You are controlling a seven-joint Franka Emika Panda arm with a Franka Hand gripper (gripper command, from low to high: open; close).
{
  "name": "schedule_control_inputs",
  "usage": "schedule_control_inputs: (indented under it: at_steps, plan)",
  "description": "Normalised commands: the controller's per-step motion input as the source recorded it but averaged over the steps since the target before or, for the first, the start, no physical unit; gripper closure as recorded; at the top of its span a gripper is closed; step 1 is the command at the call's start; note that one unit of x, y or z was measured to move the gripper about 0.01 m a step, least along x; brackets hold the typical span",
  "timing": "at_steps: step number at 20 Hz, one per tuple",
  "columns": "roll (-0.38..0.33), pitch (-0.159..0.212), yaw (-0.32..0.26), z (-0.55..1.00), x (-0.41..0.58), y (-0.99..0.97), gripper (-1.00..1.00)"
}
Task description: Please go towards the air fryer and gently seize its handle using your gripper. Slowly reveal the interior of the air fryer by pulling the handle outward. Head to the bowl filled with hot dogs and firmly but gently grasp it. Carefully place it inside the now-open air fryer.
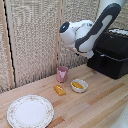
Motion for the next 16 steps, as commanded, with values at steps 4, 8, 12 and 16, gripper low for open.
schedule_control_inputs:
  at_steps: [4,8,12,16]
  plan:
    - [-0.099,-0.029,0.082,-0.33,-0.195,-0.53,-1.0]
    - [-0.069,-0.021,0.075,-0.31,-0.121,-0.55,-1.0]
    - [-0.049,-0.023,0.073,-0.23,-0.079,-0.57,-1.0]
    - [-0.048,-0.029,0.061,-0.13,-0.107,-0.6,-1.0]
